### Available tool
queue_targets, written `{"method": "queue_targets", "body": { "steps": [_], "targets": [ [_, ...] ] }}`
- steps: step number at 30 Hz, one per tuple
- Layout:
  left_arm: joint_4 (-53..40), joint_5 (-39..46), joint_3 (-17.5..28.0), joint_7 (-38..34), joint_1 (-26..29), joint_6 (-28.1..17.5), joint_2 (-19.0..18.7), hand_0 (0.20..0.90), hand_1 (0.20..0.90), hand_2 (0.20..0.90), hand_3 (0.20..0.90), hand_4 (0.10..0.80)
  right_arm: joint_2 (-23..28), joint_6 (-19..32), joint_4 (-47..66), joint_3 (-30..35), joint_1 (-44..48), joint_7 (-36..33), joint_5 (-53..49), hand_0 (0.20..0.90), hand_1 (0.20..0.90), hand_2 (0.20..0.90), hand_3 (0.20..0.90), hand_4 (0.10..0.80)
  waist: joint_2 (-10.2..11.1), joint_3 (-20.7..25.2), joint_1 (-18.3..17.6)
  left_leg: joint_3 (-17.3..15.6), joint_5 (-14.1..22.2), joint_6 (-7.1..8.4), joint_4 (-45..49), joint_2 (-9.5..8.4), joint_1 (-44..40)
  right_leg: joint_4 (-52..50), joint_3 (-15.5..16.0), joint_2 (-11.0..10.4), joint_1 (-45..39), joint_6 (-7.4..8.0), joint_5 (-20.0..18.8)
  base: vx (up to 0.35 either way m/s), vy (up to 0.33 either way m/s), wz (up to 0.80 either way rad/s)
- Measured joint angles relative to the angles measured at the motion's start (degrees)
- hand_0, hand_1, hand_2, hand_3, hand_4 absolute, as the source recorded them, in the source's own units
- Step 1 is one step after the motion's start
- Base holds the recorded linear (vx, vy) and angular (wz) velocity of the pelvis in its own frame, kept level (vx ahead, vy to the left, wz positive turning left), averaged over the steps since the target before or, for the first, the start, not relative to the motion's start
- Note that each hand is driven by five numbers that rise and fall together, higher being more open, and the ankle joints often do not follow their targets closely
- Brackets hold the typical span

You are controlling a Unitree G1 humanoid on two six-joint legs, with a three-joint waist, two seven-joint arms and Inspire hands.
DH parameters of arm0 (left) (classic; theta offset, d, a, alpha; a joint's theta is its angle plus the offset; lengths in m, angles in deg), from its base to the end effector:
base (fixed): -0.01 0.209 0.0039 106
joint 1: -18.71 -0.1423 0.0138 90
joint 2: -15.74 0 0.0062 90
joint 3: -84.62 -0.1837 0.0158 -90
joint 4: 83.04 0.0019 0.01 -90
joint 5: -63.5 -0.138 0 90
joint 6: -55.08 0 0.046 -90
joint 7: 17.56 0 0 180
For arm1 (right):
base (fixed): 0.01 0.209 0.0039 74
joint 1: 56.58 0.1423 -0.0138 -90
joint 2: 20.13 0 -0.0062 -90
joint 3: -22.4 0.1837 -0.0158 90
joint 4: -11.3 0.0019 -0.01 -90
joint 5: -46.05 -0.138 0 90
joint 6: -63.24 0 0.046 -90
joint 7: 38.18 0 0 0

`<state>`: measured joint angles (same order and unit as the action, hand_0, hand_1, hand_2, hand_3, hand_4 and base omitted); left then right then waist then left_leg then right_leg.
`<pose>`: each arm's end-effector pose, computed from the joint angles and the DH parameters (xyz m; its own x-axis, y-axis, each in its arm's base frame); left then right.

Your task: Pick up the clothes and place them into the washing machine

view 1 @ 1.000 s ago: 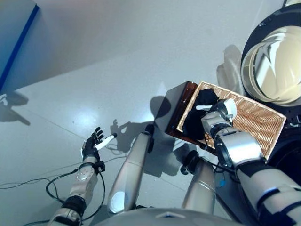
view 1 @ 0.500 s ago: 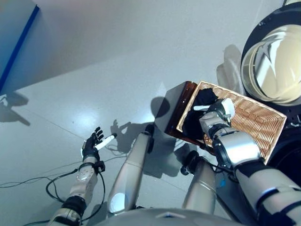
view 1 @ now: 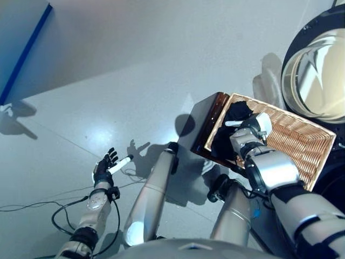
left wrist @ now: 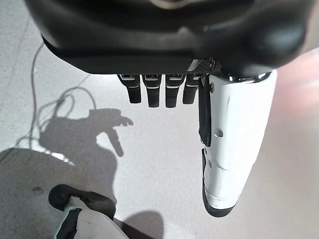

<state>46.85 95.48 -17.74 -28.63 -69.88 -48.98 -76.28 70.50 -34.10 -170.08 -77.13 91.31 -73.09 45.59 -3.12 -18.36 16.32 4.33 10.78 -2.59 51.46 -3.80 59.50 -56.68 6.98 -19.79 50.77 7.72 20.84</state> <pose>0.1653 0.2142 -0.0538 0.8512 0.2659 -0.4525 -0.3100 0.9504 -0.0246 0.3241 -0.2058 0.0539 0.6638 -0.6960 -0.2736 0.3723 0.6249 -0.6863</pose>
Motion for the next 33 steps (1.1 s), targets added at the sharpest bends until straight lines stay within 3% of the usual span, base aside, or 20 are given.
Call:
{"method": "queue_targets", "body": {
  "steps": [13, 20, 28, 33],
  "targets": [
    [0.1, 0.0, 0.0, 0.0, 0.1, 0.0, 0.0, 0.9, 0.9, 0.9, 0.9, 0.8, 0.0, 0.4, 0.0, 0.3, -0.3, 1.1, -0.3, 0.2, 0.2, 0.2, 0.2, 0.3, -0.2, -0.1, 0.1, -0.2, 0.0, 0.22, 0.0, -0.03, 0.0, 0.0, 0.0, -0.2, 0.0, 0.02, 0.1, 0.0, 0.0, 0.0],
    [0.4, 0.0, 0.2, 0.0, 0.0, 0.0, 0.0, 0.9, 0.9, 0.9, 0.9, 0.8, 0.2, 5.4, 3.3, 3.5, -2.8, 1.4, -8.0, 0.2, 0.2, 0.2, 0.2, 0.3, -0.2, -0.1, -1.0, -0.2, -0.1, 0.13, -0.9, 0.14, -0.1, 1.7, 0.1, 0.4, -0.3, 0.29, -0.2, 0.0, 0.001, -0.01],
    [1.2, 0.0, 0.7, 0.0, 0.3, -0.2, 0.1, 0.9, 0.9, 0.9, 0.9, 0.8, 1.8, 11.4, 7.5, 7.9, -6.4, 3.9, -18.1, 0.2, 0.2, 0.2, 0.2, 0.3, 0.1, -0.3, -3.1, -1.5, -1.7, -1.14, -5.8, 1.09, -2.8, 8.3, 0.0, 1.6, -2.8, 1.76, -3.7, -0.001, 0.011, -0.09],
    [1.2, 0.0, 1.2, 0.4, 0.2, -0.3, 0.0, 0.9, 0.9, 0.9, 0.9, 0.8, 4.2, 13.3, 7.4, 10.2, -7.8, 5.5, -23.6, 0.2, 0.2, 0.2, 0.2, 0.3, 1.0, -0.8, -3.8, -2.5, -3.1, -1.19, -10.0, 1.68, -5.1, 12.9, -0.1, 2.3, -4.5, 1.54, -5.8, 0.005, -0.001, -0.11]
  ]
}}
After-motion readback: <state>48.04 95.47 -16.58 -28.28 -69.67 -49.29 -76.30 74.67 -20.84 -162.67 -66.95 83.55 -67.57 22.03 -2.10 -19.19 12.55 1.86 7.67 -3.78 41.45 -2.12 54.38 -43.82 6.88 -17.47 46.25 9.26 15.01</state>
